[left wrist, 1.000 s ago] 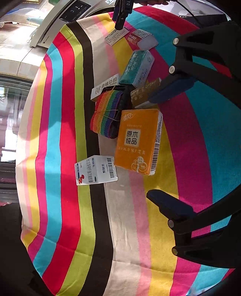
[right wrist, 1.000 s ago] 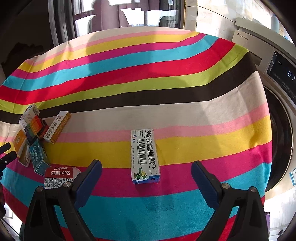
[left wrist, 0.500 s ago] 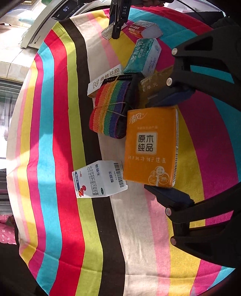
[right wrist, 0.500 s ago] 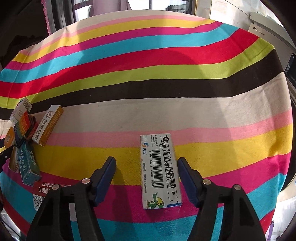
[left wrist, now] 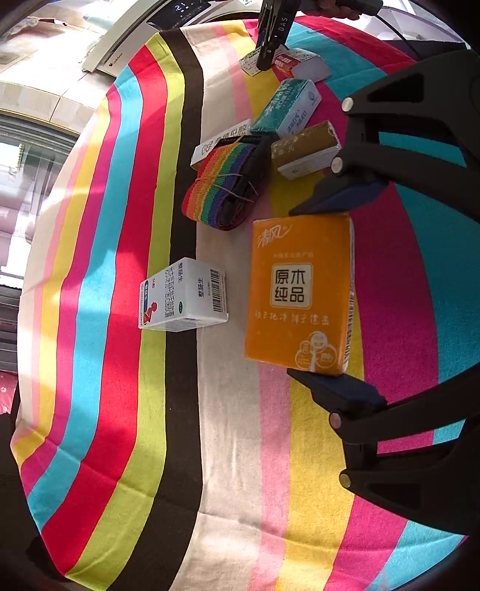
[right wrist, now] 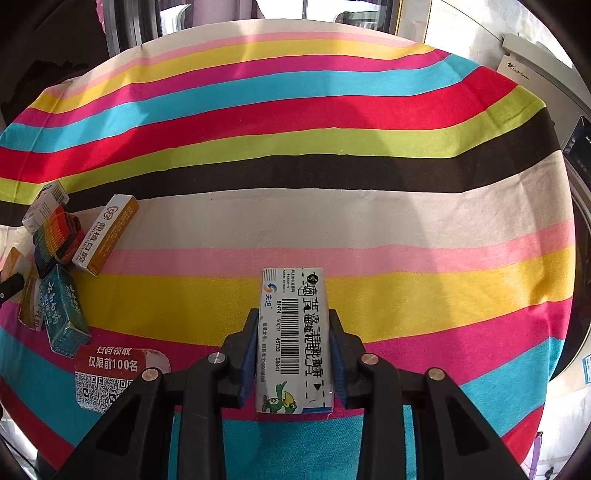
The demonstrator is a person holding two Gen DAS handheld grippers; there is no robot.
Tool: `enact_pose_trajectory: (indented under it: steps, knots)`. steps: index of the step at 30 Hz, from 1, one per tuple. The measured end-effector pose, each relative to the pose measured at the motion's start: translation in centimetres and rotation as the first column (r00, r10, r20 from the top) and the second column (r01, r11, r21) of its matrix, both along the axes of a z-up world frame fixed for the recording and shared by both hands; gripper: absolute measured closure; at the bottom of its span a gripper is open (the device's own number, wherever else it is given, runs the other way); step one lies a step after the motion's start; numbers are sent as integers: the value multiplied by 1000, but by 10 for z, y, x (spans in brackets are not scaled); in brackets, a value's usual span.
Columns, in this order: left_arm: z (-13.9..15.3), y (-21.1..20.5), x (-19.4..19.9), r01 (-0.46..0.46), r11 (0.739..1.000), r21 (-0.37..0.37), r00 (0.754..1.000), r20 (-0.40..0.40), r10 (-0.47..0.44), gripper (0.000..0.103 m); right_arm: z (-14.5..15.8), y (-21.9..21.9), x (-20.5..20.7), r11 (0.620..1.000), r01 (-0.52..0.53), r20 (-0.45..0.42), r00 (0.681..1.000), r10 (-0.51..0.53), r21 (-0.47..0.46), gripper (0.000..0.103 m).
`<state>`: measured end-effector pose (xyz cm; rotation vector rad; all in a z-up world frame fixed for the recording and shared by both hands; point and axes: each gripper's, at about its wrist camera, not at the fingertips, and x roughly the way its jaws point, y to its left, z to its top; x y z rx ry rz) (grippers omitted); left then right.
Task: Organize objects
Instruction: 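Carry medicine box with right tool while left tool carries orange pack to bin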
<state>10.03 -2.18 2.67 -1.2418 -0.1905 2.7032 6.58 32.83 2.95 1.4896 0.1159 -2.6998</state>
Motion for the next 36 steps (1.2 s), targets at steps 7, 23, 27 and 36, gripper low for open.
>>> enact_pose_trajectory:
  steps: [7, 23, 27, 36]
  knots:
    - [9, -18, 35, -40, 998, 43, 998, -35, 42, 25, 3, 6, 30, 1000, 27, 15, 1000, -27, 12, 69]
    - [33, 23, 64, 10, 996, 86, 993, -122, 0, 25, 12, 19, 100, 999, 37, -3, 999, -38, -4, 69]
    - [45, 42, 74, 46, 995, 88, 988, -152, -32, 25, 19, 23, 106, 999, 32, -14, 999, -32, -18, 69]
    - [73, 96, 96, 172, 982, 78, 965, -212, -153, 25, 36, 38, 139, 999, 18, -44, 999, -19, -36, 69]
